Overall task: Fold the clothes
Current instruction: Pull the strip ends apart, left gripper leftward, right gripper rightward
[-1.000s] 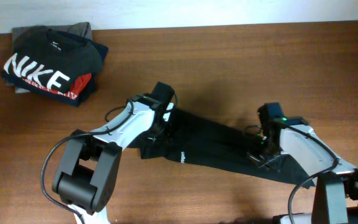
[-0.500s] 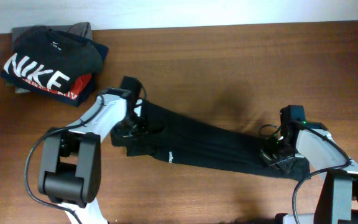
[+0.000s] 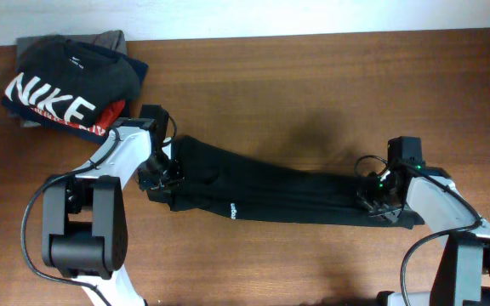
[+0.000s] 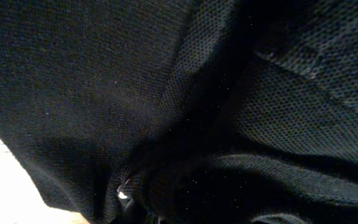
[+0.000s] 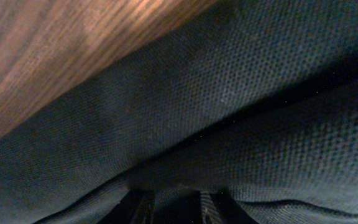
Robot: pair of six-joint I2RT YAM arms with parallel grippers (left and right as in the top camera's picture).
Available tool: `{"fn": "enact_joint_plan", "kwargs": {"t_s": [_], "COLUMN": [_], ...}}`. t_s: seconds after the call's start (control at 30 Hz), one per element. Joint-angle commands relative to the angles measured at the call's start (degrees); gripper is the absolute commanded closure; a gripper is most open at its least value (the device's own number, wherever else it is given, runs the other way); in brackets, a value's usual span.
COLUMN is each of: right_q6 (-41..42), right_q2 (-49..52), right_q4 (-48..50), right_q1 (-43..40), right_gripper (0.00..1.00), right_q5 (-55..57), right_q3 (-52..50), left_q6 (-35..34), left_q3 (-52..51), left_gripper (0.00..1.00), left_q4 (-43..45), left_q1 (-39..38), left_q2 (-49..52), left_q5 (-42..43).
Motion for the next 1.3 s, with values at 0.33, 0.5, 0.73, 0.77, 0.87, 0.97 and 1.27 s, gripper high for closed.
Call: {"fn": "enact_joint_plan", "kwargs": {"t_s": [0.33,0.5,0.73,0.77,0.87,0.97,1.27], "right_q6": [-6.5,-9.1,-8.7,-8.7,-12.3,-17.0,-27.3], "right_q2": [0.6,0.6,0.4,0.4,0.4,0.4,0.5], "right_q4": [-21.6,-25.7,-28.1,-28.3,-28.7,-28.5,-16.8], "right_q1": [-1.3,-1.5,-8.7,-10.6,-17.7,-22.3,-25.6], "right_gripper": [0.67,0.46,0.01,0.01,0.01,0.01,0.01], "right_q5": [6.9,7.5,7.4,7.4,5.0,-1.6,-15.1], "right_q3": [24.3,26.6,25.9,25.9,25.7,24.2,11.9], "left_q6": [-0.6,-0.5,-0.6,-0.6,-0.6,-0.9,-1.0], "left_q3": [-0.4,-0.4,-0.4,-0.4,-0.4,-0.4,-0.4], "left_gripper": [0.74,0.25,0.01,0.01,0.01,0.01,0.01], "left_q4": [-4.5,-4.9,-5.0,-5.0,-5.0,-4.5,-4.3], "left_q1": [-1.3,-2.6,-3.5,-3.5,-3.5,-3.5,-3.5], "left_q2": [-13.5,-17.5,-17.3,-17.3,-17.3,-17.3,-17.3], "left_q5": [-6.2,-3.9,-3.0,-3.0,-3.0,-3.0,-3.0]}}
